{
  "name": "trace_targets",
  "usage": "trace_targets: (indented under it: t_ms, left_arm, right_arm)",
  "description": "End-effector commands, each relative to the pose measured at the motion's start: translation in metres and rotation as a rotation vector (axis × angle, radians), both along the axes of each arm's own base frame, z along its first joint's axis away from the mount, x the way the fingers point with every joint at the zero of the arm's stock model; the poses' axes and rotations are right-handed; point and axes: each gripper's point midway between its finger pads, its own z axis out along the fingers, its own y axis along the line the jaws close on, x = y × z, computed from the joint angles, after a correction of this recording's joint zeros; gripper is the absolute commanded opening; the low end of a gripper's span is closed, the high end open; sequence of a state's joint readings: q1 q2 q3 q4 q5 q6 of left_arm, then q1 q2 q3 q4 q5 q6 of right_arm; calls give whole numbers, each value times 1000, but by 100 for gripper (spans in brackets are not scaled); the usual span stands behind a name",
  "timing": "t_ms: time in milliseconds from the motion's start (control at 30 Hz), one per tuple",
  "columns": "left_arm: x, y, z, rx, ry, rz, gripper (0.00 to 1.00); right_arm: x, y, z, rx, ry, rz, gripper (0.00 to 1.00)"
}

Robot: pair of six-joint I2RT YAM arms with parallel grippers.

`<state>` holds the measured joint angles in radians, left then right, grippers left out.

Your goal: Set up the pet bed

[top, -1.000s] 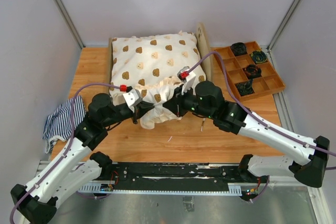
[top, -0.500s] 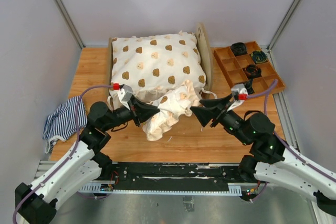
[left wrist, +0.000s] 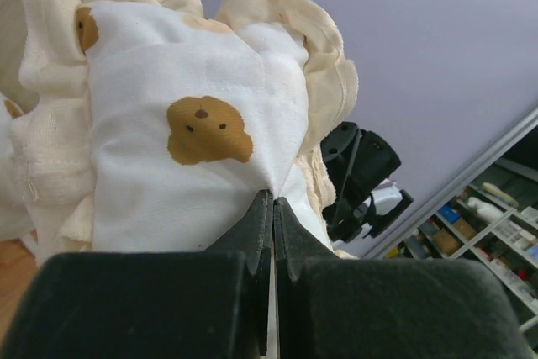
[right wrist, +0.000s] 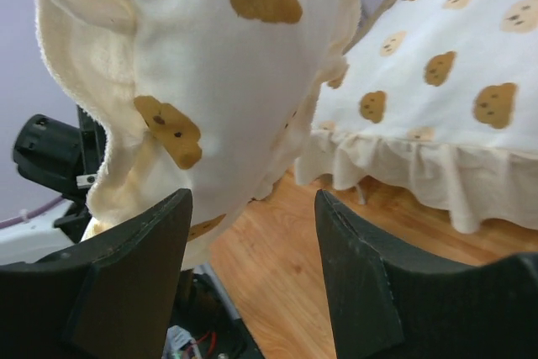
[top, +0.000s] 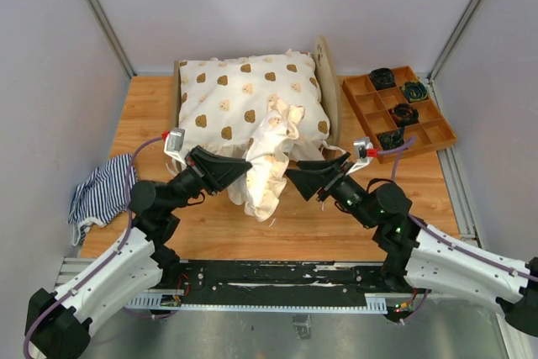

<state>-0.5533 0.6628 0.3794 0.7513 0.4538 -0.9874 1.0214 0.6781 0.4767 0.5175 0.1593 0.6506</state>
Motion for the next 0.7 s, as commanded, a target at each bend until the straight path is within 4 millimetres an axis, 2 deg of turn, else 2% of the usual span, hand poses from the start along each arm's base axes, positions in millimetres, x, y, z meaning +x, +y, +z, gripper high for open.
trace_targets:
  t_ms: [0, 167, 300, 333, 467, 500, 533, 567, 600, 633, 667]
  left_arm:
    - [-15, 11, 34, -162, -28, -38, 0]
    - [-16, 12, 29, -193, -9, -53, 0]
    - [-12, 12, 25, -190, -6, -38, 0]
    - [-11, 13, 23, -192, -5, -29, 0]
    - [-4, 12, 17, -163, -4, 6, 0]
    - [-1, 12, 17, -149, -9, 25, 0]
    - [2, 12, 14, -123, -12, 51, 6]
    - [11, 13, 5, -77, 16, 94, 17]
    - [15, 17, 9, -58, -3, 146, 31]
    - [23, 20, -1, 3, 20, 203, 46]
    - [28, 26, -3, 50, -1, 261, 57]
  right_arm:
    - [-15, 24, 59, 193, -43, 150, 62]
    - [-14, 45, 74, 293, -25, 218, 62]
    - [-15, 54, 90, 383, -24, 266, 57]
    - [-15, 56, 94, 406, -33, 279, 52]
    - [-24, 62, 106, 447, -88, 344, 2]
    - [-24, 63, 107, 448, -101, 347, 1]
    - [-23, 65, 105, 434, -97, 343, 0]
    - [-20, 66, 102, 400, -100, 326, 0]
    - [-16, 68, 94, 346, -81, 309, 0]
    - [-11, 67, 95, 273, -103, 265, 0]
    - [-2, 66, 85, 167, -92, 209, 0]
